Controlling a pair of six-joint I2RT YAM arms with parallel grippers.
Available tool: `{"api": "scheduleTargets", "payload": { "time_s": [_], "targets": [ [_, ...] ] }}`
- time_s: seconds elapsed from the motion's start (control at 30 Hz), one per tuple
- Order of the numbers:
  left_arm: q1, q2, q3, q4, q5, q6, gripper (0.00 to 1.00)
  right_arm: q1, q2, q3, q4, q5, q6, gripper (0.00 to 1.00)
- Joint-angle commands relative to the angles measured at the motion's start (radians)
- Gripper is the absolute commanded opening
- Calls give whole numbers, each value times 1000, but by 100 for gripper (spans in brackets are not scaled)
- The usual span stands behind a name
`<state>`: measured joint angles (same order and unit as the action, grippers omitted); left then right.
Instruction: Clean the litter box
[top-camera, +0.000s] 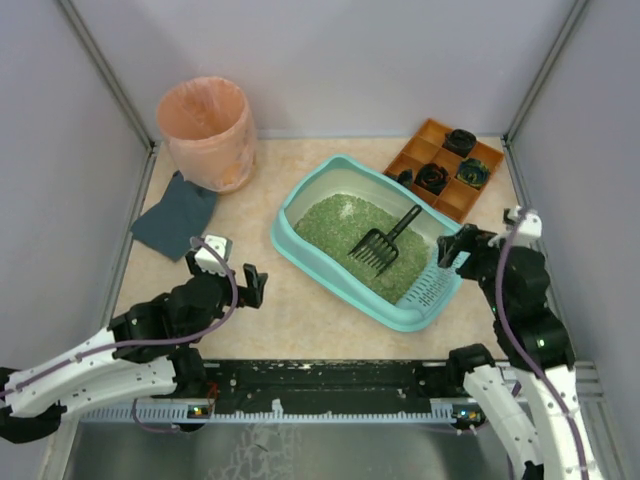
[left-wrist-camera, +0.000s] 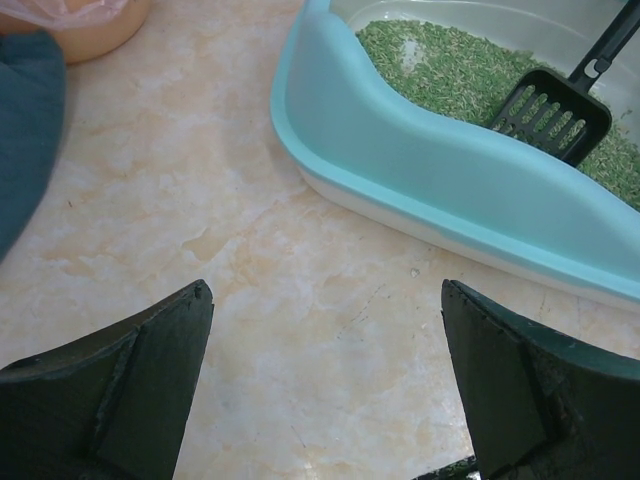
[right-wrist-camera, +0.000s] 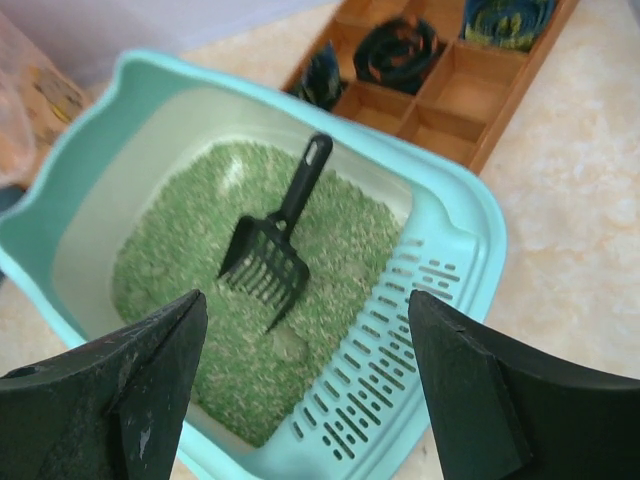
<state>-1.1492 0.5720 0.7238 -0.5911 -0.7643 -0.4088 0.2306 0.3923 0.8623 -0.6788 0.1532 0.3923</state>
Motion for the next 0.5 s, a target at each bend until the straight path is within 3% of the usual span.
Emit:
{"api": "scheduleTargets", "payload": {
  "time_s": [0.0,0.1,0.3,0.47],
  "targets": [
    [20,18,24,-54,17,-36,100,-6,225,47,-55,-50,7,81],
    [97,57,55,-95,92,-37,100,-10,339,46,-28,-86,3,81],
    [438,160,44,17,447,102,100,-97,450,63,50,-101,13,81],
    [560,265,36,56,538,146,100,-220,542,95,79,-74,26,81]
  ]
}}
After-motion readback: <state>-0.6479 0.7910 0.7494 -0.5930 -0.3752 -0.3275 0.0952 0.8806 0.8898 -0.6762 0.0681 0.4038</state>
